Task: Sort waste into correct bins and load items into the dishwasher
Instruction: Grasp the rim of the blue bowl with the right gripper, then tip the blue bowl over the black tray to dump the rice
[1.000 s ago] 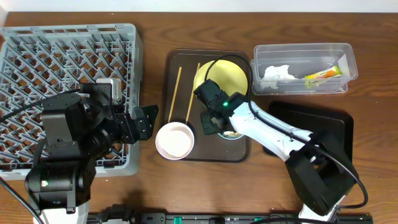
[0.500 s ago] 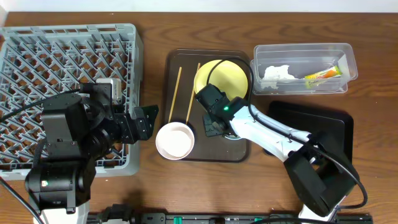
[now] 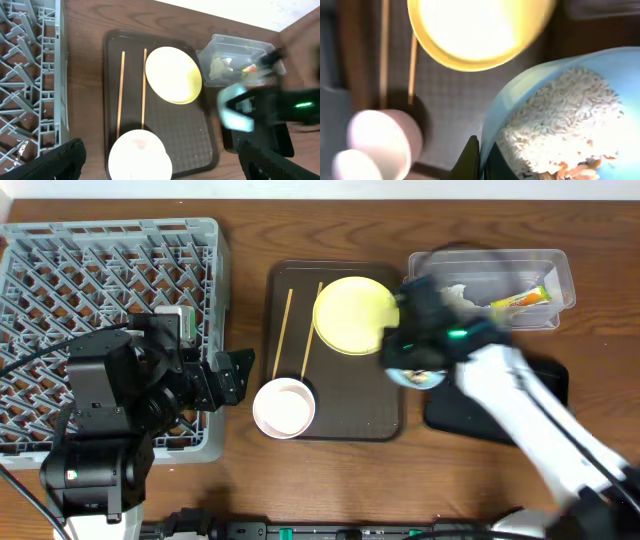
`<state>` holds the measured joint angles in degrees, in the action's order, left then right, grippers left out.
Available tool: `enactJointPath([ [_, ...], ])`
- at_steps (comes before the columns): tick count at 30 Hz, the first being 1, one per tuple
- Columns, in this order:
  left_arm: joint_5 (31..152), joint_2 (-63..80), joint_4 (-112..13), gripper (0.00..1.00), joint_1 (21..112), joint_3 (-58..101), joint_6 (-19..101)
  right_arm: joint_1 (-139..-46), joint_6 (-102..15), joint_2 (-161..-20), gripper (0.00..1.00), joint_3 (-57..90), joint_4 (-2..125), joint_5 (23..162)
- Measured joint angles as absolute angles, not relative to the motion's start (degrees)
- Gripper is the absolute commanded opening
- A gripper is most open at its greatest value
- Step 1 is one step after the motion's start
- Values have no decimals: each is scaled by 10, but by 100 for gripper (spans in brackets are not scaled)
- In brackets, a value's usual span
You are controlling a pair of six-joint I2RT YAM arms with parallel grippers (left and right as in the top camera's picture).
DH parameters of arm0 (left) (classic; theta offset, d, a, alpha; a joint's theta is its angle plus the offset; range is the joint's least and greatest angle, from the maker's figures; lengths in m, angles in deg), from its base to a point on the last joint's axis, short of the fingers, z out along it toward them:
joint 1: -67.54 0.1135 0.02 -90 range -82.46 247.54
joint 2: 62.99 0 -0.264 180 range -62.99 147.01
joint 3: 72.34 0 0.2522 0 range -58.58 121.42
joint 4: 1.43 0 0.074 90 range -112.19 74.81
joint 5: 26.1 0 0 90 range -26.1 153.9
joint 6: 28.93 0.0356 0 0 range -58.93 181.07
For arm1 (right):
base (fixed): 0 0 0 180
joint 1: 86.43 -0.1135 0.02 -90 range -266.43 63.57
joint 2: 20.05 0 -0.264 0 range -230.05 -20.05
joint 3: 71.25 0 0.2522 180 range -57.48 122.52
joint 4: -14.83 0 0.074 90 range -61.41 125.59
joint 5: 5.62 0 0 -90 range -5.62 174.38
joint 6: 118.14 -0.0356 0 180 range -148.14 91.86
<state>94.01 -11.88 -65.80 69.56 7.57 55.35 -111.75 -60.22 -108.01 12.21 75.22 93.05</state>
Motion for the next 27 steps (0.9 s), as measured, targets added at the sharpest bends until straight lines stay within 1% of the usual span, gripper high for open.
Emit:
enactJointPath([
  [5, 940, -119, -658, 98, 696, 76, 554, -1002, -588, -1029, 1, 122, 839, 1000],
  [10, 940, -119, -658, 98, 696, 76, 554, -892, -512, -1031, 1, 105, 880, 1104],
  [15, 940, -119, -658, 98, 696, 76, 554, -796, -410, -1033, 1, 54, 865, 1231],
  [19, 940, -119, -658, 98, 696, 76, 554, -729, -363, -1046, 1, 8, 827, 1287],
  [23, 940, -119, -658, 98, 696, 76, 554, -678, -306, -1064, 1, -31, 771, 1351],
  [27, 940, -119, -658, 98, 696, 76, 554, -647, -235, -1084, 1, -44, 756, 1428],
])
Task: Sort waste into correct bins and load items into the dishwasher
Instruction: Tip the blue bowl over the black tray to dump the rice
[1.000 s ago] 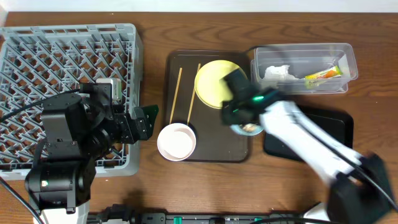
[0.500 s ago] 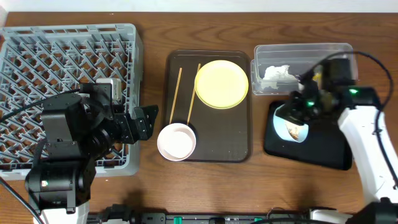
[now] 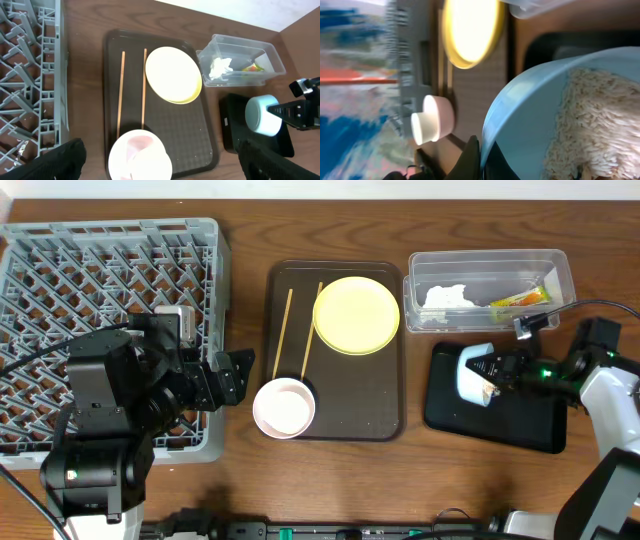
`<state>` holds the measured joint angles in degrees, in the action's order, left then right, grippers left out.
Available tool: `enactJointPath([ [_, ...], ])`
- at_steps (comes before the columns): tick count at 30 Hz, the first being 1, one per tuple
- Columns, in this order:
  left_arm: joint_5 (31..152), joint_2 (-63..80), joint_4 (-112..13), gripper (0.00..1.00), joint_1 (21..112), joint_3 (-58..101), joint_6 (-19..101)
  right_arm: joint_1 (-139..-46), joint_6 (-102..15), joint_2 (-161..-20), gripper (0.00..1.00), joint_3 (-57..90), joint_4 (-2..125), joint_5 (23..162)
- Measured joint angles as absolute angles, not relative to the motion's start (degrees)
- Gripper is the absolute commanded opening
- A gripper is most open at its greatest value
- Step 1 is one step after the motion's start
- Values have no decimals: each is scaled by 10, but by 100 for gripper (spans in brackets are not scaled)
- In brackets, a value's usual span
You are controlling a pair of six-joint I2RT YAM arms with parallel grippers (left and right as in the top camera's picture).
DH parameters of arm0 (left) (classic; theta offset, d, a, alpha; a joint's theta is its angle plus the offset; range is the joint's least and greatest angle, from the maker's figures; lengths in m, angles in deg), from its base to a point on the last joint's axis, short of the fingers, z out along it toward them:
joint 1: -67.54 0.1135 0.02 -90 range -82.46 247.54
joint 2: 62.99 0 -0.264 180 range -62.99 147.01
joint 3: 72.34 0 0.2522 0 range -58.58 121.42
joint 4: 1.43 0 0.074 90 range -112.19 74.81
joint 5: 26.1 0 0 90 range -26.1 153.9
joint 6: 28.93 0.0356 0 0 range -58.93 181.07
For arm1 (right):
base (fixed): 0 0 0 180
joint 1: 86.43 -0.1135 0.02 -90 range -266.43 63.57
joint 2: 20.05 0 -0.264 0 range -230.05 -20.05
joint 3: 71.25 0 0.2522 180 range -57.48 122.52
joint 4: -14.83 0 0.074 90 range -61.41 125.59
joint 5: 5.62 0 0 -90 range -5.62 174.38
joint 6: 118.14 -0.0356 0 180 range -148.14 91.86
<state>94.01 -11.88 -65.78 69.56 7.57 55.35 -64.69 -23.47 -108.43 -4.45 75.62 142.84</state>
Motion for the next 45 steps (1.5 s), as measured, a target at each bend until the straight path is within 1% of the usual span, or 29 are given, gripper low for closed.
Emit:
enactJointPath([
  [5, 940, -119, -658, 98, 696, 76, 554, -635, -191, -1088, 1, -45, 752, 1489],
  [11, 940, -119, -658, 98, 696, 76, 554, -631, -171, -1088, 1, -45, 760, 1512],
  [14, 940, -119, -658, 98, 696, 76, 554, -631, -173, -1088, 1, -45, 762, 1512],
  [16, 940, -119, -658, 98, 696, 76, 554, -631, -171, -1088, 1, -45, 770, 1546],
  [22, 940, -119, -658, 98, 696, 76, 554, -631, -188, -1088, 1, -45, 747, 1571],
  [25, 940, -119, -658, 98, 696, 76, 554, -631, -172, -1088, 1, -46, 752, 1616],
  [27, 940, -119, -658, 98, 696, 76, 554, -631, -183, -1088, 1, -46, 734, 1603],
  [30, 940, -119, -658, 98, 696, 76, 554, -630, -186, -1090, 1, -46, 740, 1590],
  [34, 940, -119, -658, 98, 696, 76, 554, -621, -202, -1101, 1, -46, 742, 1541],
  [36, 940, -119, -658, 98, 696, 76, 554, -608, -188, -1114, 1, -47, 764, 1557],
  [40, 940, -119, -658, 98, 696, 76, 554, -603, -191, -1123, 1, -48, 755, 1560],
  [43, 940, -119, -658, 98, 696, 76, 554, -589, -179, -1124, 1, -48, 776, 1612],
  [45, 940, -119, -658, 98, 696, 76, 554, -584, -177, -1124, 1, -48, 762, 1617],
])
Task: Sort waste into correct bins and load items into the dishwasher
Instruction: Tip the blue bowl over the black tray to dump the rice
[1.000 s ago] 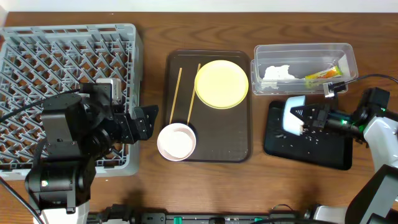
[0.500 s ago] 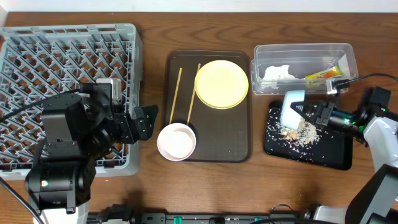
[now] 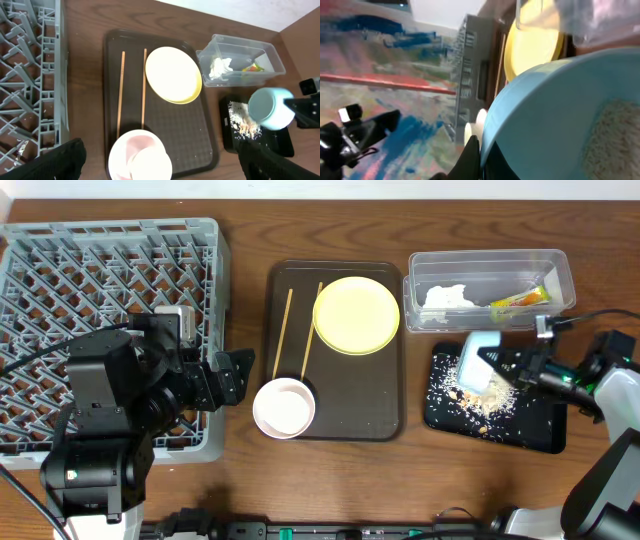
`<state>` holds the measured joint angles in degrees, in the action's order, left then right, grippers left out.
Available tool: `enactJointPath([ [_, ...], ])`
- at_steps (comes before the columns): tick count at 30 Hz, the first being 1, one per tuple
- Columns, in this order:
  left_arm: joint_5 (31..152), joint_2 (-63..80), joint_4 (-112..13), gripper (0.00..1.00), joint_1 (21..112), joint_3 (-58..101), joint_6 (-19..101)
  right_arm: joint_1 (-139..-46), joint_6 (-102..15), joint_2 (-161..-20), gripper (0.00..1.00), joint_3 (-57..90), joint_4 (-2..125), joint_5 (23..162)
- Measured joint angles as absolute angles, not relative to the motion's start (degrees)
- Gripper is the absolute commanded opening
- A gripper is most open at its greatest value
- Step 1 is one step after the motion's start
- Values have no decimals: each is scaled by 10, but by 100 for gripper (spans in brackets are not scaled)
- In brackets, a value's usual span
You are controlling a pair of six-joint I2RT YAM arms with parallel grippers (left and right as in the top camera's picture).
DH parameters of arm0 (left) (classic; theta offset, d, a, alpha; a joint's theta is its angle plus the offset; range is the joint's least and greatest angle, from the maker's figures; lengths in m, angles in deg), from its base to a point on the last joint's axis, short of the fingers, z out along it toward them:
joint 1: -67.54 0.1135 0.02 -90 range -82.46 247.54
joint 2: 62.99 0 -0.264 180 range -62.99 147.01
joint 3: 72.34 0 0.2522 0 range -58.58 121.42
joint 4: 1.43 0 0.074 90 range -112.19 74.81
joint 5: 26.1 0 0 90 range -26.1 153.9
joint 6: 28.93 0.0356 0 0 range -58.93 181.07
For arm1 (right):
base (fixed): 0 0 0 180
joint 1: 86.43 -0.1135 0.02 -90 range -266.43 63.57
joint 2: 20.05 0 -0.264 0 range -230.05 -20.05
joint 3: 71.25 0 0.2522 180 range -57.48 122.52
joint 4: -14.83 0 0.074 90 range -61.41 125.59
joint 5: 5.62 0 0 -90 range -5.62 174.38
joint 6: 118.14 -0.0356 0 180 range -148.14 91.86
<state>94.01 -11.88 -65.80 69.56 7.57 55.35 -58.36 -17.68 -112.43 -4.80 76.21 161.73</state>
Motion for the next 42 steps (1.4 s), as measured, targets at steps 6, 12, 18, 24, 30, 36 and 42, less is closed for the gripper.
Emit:
enactJointPath([
  [6, 940, -119, -658, 98, 696, 76, 554, -559, -155, -1126, 1, -48, 811, 1656],
  [12, 940, -119, -658, 98, 696, 76, 554, -556, -129, -1126, 1, -48, 837, 1645],
  [18, 940, -119, -658, 98, 696, 76, 554, -558, -113, -1126, 1, -48, 862, 1617],
  [24, 940, -119, -658, 98, 696, 76, 554, -560, -89, -1127, 1, -48, 896, 1619],
  [30, 940, -119, -658, 98, 696, 76, 554, -568, -63, -1127, 1, -48, 879, 1638],
  [36, 940, -119, -658, 98, 696, 76, 554, -579, -89, -1127, 1, -50, 829, 1617],
  [42, 940, -119, -658, 98, 696, 76, 554, -591, -65, -1127, 1, -51, 842, 1652],
])
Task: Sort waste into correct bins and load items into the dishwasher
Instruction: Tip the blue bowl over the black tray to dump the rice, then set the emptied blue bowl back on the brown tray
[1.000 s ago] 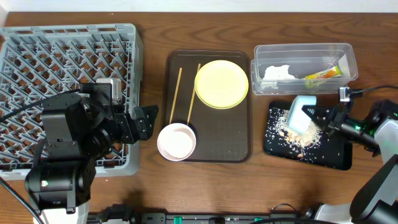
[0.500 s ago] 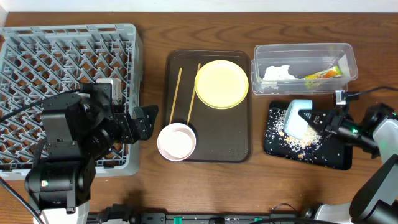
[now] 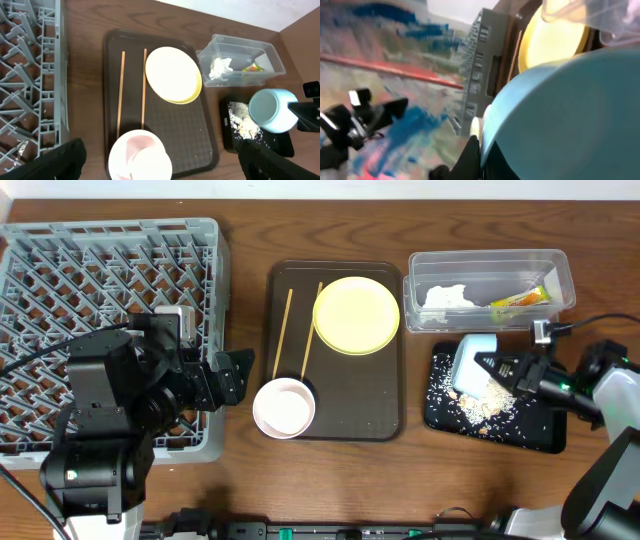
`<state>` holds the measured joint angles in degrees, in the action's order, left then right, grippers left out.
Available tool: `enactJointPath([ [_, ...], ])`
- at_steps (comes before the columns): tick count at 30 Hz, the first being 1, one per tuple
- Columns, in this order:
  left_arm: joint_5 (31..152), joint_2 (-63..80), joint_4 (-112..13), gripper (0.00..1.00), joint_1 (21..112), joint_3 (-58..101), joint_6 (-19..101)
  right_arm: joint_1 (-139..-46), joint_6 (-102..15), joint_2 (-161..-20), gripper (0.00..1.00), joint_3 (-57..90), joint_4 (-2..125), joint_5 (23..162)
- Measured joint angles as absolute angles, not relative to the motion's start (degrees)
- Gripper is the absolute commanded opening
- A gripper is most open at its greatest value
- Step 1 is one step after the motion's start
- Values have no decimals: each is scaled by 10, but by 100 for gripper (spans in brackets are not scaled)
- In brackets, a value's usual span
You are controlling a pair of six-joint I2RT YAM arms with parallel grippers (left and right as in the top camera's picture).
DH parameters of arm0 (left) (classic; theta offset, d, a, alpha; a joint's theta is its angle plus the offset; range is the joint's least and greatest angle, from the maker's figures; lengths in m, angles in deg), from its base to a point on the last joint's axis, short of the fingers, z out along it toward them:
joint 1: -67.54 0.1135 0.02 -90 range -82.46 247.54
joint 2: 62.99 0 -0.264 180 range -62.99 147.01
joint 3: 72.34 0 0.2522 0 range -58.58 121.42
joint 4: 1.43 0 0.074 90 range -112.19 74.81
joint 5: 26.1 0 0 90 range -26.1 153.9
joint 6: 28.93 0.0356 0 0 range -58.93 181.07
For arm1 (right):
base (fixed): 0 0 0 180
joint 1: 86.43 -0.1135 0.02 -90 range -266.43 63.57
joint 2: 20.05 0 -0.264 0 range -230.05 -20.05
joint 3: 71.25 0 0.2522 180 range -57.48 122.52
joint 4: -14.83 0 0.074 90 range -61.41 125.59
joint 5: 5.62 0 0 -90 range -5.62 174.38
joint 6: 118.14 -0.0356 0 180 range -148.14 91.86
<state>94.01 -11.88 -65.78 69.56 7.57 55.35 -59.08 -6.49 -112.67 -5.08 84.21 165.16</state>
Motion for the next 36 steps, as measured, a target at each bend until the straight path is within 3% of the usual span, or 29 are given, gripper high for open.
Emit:
enactJointPath([
  [9, 940, -119, -658, 98, 696, 76, 554, -609, -130, -1127, 1, -51, 796, 1601],
  [16, 940, -119, -658, 98, 696, 76, 554, -655, -179, -1113, 1, -46, 834, 1557],
  [20, 940, -119, -658, 98, 696, 76, 554, -742, -188, -1063, 1, -2, 854, 1479],
  [27, 940, -119, -658, 98, 696, 76, 554, -1037, -253, -993, 1, 69, 768, 1213],
  [32, 940, -119, -658, 98, 696, 76, 554, -1212, -351, -1038, 1, 69, 698, 1024],
  [36, 940, -119, -658, 98, 696, 76, 554, -1278, -412, -1107, 1, 69, 676, 915],
])
